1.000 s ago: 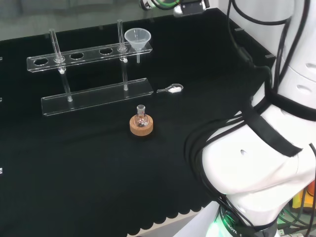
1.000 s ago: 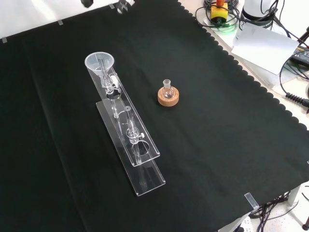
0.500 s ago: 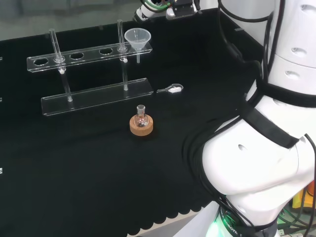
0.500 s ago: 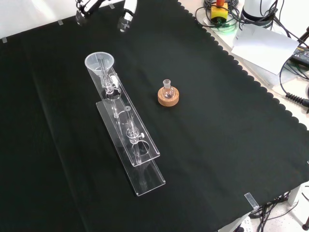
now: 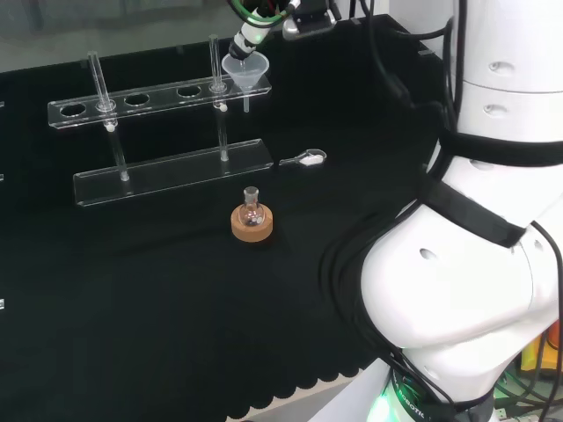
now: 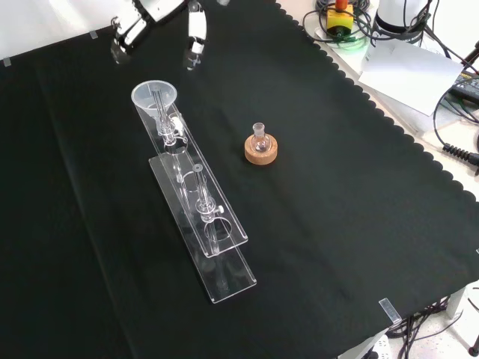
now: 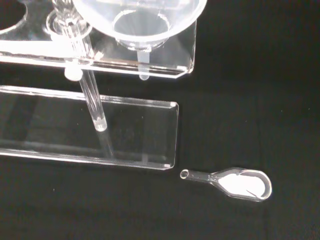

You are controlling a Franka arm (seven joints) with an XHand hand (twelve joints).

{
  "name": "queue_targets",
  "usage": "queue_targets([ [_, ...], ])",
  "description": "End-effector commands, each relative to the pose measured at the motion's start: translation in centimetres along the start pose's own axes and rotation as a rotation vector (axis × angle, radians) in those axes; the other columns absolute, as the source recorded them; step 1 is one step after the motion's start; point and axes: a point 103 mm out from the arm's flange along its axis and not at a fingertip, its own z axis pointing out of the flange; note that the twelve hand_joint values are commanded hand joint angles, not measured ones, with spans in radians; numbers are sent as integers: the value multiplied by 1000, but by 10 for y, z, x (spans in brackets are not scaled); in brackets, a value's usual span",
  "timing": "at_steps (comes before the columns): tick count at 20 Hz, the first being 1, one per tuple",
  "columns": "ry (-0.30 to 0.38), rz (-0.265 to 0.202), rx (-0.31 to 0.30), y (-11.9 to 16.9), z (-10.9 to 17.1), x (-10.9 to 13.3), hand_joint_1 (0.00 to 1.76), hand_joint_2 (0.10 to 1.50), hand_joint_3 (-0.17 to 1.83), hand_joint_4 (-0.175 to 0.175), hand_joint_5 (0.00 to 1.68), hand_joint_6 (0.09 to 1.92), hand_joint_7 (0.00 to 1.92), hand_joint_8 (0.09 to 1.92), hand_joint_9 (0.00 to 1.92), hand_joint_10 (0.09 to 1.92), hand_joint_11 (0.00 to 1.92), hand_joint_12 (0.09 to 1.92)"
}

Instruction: Pick up the funnel from the transparent funnel stand.

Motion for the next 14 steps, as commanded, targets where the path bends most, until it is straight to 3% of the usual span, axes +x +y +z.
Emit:
queue_targets([
  [1, -50, -7, 37, 13, 10, 10, 644, 687, 358, -53, 134, 87, 0, 678, 205, 835, 175, 1497],
  [14, -74, -21, 73, 36, 26, 14, 700, 628, 474, -56, 125, 87, 0, 658, 200, 837, 220, 1477],
])
